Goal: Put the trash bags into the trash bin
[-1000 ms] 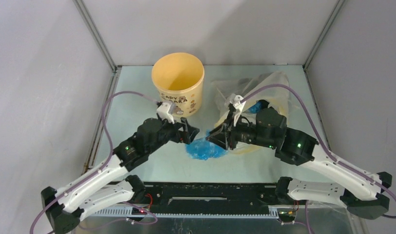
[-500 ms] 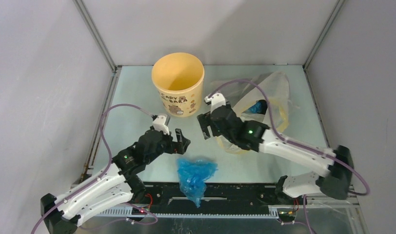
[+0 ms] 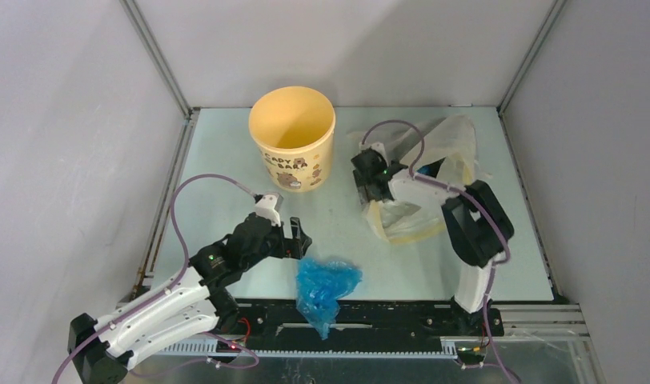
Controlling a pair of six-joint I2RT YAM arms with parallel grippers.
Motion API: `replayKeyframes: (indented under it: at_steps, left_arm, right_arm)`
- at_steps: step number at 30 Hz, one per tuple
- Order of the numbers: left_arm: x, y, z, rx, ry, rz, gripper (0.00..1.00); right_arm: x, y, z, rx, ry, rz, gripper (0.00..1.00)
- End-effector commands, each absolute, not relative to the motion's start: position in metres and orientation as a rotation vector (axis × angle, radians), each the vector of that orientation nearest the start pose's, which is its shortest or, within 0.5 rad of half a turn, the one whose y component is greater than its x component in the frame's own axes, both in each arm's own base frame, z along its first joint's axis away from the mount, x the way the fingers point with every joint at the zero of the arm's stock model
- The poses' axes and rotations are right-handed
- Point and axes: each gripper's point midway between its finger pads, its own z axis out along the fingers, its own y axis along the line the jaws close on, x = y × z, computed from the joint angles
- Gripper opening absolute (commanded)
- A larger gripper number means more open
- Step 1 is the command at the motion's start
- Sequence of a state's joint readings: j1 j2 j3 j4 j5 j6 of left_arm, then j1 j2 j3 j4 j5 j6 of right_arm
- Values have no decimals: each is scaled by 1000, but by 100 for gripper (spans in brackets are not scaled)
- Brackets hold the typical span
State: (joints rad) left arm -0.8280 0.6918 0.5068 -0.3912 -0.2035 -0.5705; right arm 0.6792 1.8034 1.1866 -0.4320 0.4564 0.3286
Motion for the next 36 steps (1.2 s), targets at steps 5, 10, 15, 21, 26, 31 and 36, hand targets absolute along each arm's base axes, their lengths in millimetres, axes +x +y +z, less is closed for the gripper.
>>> replayKeyframes:
  at_steps: [5, 10, 15, 21, 26, 31, 36]
  left_arm:
    - [186, -190, 131, 170, 2178, -638, 100]
    - [183, -196, 127, 205, 2183, -667, 100]
    - [179, -198, 124, 228, 2197, -682, 100]
    - [173, -202, 122, 226, 2215, -728, 100]
    - [167, -200, 119, 221, 2247, -735, 100]
    - [158, -204, 113, 220, 2304, -762, 100]
    - [150, -209, 97, 229, 2361, -786, 100]
  right_arm:
    - [461, 113, 42, 15, 2478, -464, 87]
    - [497, 83, 45, 184, 2548, -303, 74]
    - [527, 27, 56, 318, 2548, -333, 82]
    - [534, -51, 57, 502, 2543, -423, 82]
    - [524, -19, 125, 387, 2405, -402, 92]
    - [485, 57, 173, 144, 2329, -261, 100]
    - [424, 126, 190, -55, 2297, -118, 98]
